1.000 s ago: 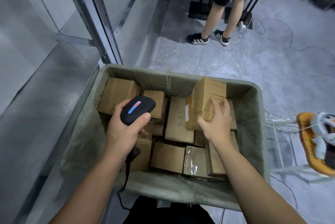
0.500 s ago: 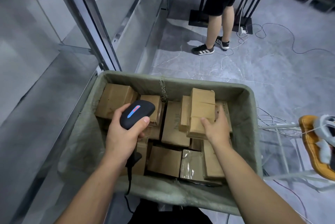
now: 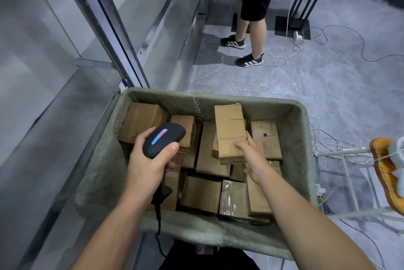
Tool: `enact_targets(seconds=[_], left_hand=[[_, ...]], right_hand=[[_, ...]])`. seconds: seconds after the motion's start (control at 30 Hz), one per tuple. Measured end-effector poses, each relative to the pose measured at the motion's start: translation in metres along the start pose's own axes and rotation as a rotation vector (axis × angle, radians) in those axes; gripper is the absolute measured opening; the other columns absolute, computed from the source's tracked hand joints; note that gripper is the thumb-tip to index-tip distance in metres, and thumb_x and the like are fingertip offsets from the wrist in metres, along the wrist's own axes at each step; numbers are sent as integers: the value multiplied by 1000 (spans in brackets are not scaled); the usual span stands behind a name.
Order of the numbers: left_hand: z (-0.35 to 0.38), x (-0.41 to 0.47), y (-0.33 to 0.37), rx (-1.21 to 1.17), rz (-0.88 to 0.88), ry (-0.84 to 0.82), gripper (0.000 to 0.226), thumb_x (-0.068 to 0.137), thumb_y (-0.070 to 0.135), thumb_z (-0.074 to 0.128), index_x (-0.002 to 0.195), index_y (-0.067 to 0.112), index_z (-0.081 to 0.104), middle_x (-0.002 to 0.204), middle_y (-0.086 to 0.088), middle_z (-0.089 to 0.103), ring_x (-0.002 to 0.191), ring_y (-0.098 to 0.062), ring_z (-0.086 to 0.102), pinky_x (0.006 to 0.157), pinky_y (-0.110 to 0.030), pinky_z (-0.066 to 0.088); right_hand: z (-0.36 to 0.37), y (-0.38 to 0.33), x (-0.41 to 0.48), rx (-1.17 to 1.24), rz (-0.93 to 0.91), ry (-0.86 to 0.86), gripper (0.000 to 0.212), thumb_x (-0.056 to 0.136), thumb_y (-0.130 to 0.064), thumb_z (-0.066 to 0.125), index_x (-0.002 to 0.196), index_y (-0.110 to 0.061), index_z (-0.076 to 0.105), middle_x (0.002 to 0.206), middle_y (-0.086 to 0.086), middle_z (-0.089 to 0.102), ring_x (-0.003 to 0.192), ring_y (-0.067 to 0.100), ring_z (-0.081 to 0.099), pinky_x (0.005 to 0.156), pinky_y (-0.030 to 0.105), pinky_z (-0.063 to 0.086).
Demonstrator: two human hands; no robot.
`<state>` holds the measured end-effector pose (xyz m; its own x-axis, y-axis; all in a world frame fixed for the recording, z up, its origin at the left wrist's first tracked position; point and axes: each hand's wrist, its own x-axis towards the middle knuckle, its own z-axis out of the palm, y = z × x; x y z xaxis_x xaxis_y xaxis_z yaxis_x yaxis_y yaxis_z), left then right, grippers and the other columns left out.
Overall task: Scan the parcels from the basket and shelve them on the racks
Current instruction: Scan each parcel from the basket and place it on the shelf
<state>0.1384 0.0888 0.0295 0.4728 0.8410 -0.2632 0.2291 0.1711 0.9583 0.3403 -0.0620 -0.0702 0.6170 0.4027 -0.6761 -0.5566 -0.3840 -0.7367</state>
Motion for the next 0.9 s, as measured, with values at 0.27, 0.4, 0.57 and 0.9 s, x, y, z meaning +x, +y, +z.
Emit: enact_targets(seconds=[0.27,0.4,0.57,0.9], left_hand=[[-5,-2,2,26,-6,24,67,65,36,80,129,28,58,95,-14,73,57,-20,65,65,-37,55],[0,0,7,1,5,16,63,63,36,81,122,31,60,86,-3,72,57,-21,63,68,-40,57],[7,-1,7,-40,13,-18,70,52,50,80,117,36,61,95,-11,72,55,-21,61,64,-34,51],[4,0,8,-63,20,-20,68,53,49,81,117,37,61,96,-13,71,56,-22,62,66,-37,50]], right_hand=[[-1,-2,-5,-33,-150,18,76,90,-24,75,154,-34,36,144,-3,52,124,15,52,107,35,40],[-7,-6,-10,-355,-261,152,79,79,-44,80,148,-43,44,148,3,42,139,28,37,116,46,34],[-11,-7,-18,-680,-339,243,76,82,-45,77,149,-47,41,155,6,27,139,31,21,116,45,27],[-12,4,-12,-180,-172,92,87,73,-62,72,151,-38,41,144,-5,54,131,18,53,114,47,42]])
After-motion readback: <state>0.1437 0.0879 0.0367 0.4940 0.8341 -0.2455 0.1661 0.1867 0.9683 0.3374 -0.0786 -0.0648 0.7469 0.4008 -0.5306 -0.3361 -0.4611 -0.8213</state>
